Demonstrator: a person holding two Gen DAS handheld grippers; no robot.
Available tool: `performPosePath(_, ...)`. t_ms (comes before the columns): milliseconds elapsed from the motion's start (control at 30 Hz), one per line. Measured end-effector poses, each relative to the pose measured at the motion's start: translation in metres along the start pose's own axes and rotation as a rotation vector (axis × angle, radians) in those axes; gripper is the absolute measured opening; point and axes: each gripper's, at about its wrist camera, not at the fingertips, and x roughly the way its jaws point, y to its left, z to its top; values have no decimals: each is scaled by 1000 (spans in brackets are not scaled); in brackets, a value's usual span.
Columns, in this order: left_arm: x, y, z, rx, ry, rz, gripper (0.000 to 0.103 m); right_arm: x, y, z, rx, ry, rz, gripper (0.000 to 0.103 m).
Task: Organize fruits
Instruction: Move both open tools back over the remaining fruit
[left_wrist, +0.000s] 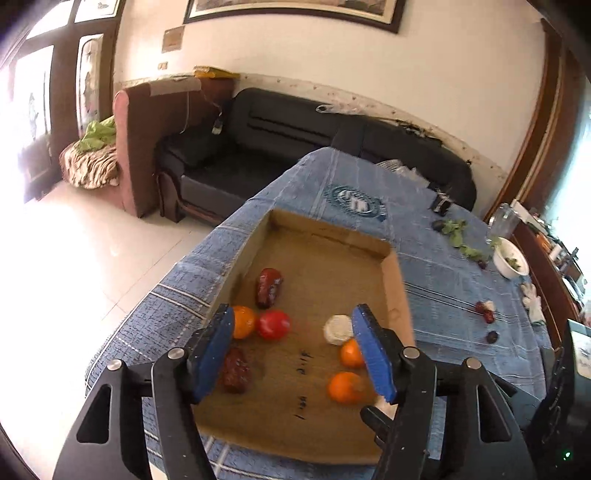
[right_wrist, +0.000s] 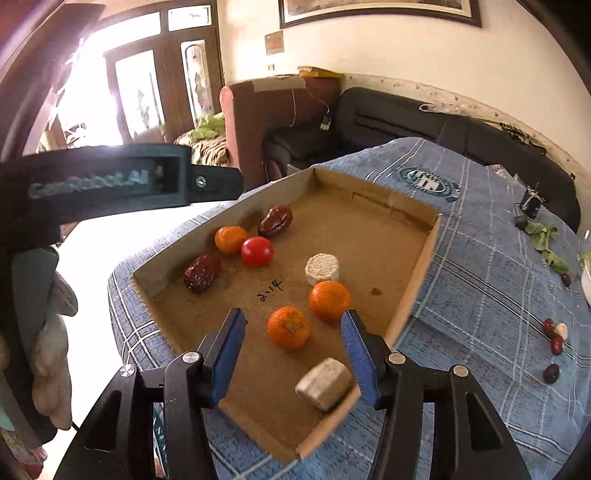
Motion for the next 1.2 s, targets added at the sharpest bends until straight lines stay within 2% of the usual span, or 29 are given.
performPosePath(267, -20, -57, -13, 115, 2, -89, 73, -41, -32, -21, 70, -46, -58, 65)
performPosePath(567, -13, -117, -28, 224, 35, -154, 74, -78, -119, -60, 235, -54, -182, 69)
performPosePath(833, 26, -157, -41, 270, 125, -178, 74, -123, -226, -104, 470, -61, -303, 68)
performPosePath(933, 42, -173, -45, 283, 162, -199, 74, -133, -257, -110, 536, -57, -328, 68)
performPosePath(1100, 71, -204, -50, 310, 207, -225, 73, -127, -290, -110, 580, -45, -341, 68)
performPosePath(1200, 88, -226, -53, 341, 218, -234, 73, -112, -308, -101, 602, -41, -320, 68)
